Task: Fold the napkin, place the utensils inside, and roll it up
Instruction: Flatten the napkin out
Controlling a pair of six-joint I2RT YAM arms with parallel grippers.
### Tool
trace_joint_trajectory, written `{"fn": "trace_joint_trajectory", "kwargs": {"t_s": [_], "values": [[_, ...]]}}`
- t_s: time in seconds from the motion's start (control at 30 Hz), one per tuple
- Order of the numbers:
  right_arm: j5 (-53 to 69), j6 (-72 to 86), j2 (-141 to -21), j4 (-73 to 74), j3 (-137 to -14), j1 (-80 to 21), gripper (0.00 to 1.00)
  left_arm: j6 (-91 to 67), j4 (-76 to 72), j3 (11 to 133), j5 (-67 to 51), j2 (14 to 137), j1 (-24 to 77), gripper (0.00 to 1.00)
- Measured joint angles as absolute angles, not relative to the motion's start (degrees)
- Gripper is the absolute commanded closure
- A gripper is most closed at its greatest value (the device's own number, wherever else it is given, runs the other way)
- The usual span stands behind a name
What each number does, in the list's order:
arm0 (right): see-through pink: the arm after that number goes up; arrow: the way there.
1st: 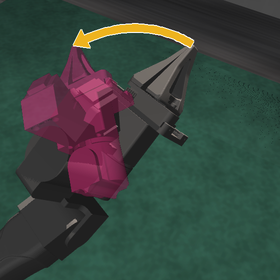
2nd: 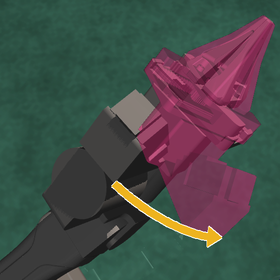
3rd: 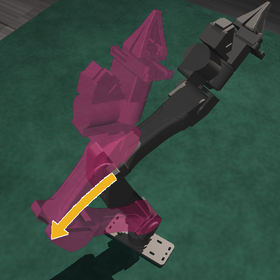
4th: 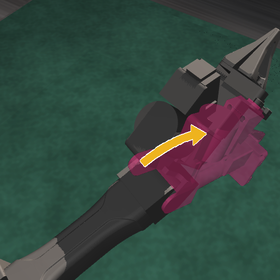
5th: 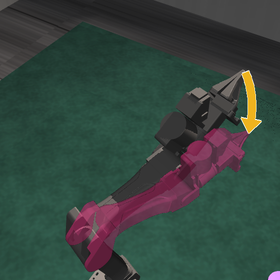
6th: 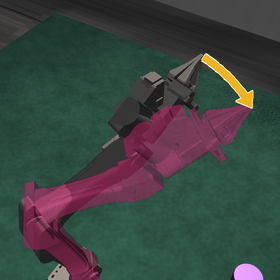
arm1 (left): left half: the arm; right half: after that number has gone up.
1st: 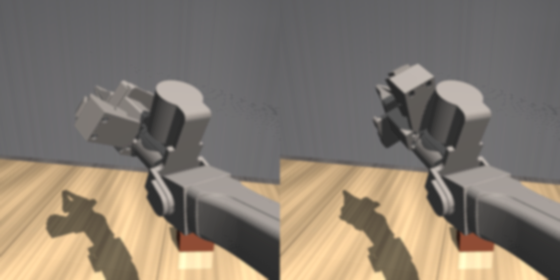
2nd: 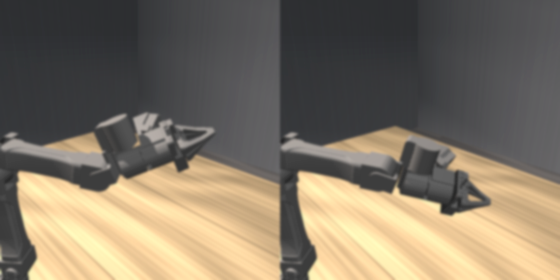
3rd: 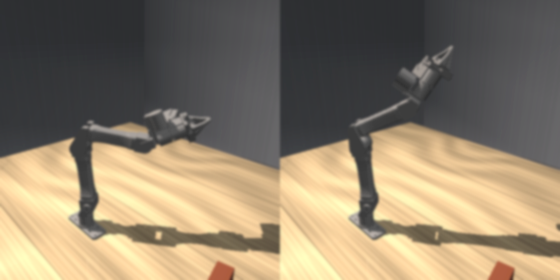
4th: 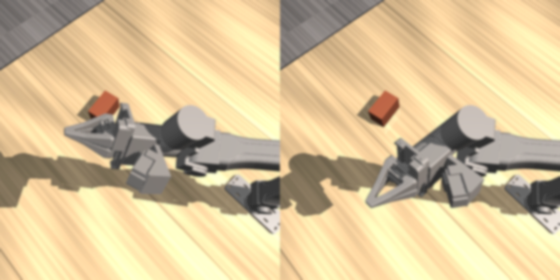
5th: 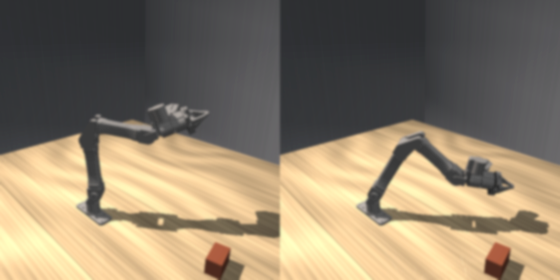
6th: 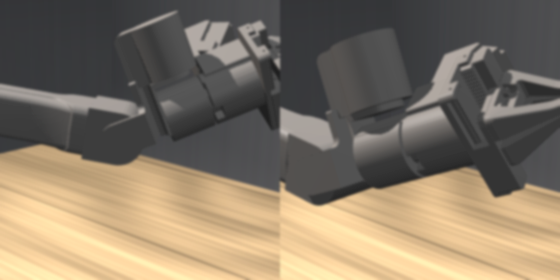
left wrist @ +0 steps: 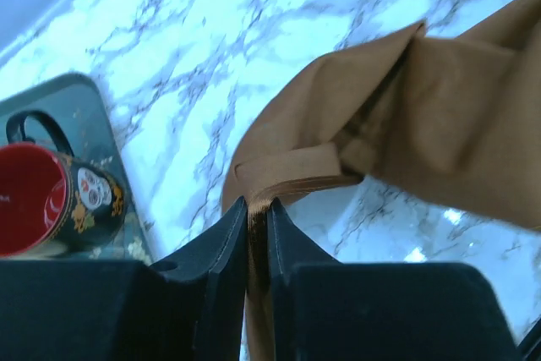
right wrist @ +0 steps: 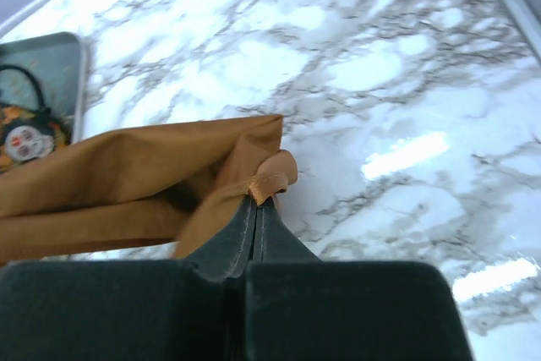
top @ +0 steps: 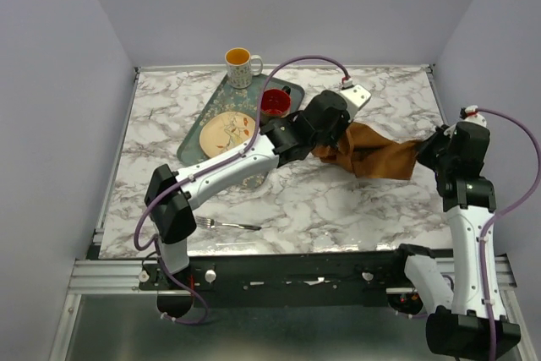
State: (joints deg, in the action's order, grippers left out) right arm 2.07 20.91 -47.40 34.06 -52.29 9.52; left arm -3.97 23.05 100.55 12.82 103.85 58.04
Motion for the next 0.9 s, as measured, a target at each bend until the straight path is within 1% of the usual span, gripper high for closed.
{"fn": "trace_joint_trajectory", "kwargs": {"t_s": [0.03,0.07,0.1,0.13,0.2,0.37,0.53,0.67,0.73,0.83,0.9], "values": [[0.7,20.9,-47.0,34.8,-52.3,9.7,0.99,-4.1,23.0,99.6,12.8,103.3,57.6,0.78],[-0.3,20.8,-46.9,35.4,-52.3,9.8,0.99,-4.2,23.1,98.8,12.7,103.1,57.2,0.83],[-1.0,20.8,-47.0,35.9,-52.2,9.8,0.99,-4.5,23.2,97.4,12.2,103.0,56.5,0.97],[-1.6,20.8,-47.3,36.4,-52.1,9.8,0.99,-4.7,23.4,96.2,11.6,103.1,56.1,1.0],[-2.0,20.7,-47.9,37.4,-51.7,9.8,0.99,-5.4,23.9,94.0,10.2,103.5,54.9,1.0],[-2.3,20.2,-47.3,39.4,-52.0,9.8,0.99,-6.4,25.2,93.0,9.8,104.9,53.5,1.0],[-4.8,20.1,-42.7,41.4,-55.4,9.8,0.99,-6.5,25.2,93.0,14.3,102.7,53.6,1.0],[-5.4,20.9,-33.9,41.4,-61.4,9.8,0.99,-4.2,22.9,92.9,18.9,94.6,53.6,1.0],[-6.5,20.8,-29.6,41.3,-63.7,9.8,0.99,-2.4,19.4,92.6,20.5,87.4,53.6,1.0],[-9.6,19.7,-25.1,41.7,-67.8,9.8,0.99,-0.3,14.0,91.6,21.5,79.5,53.6,1.0],[-12.8,19.2,-24.4,41.8,-71.7,9.7,0.99,1.1,10.0,90.5,21.8,74.4,53.6,1.0]]}}
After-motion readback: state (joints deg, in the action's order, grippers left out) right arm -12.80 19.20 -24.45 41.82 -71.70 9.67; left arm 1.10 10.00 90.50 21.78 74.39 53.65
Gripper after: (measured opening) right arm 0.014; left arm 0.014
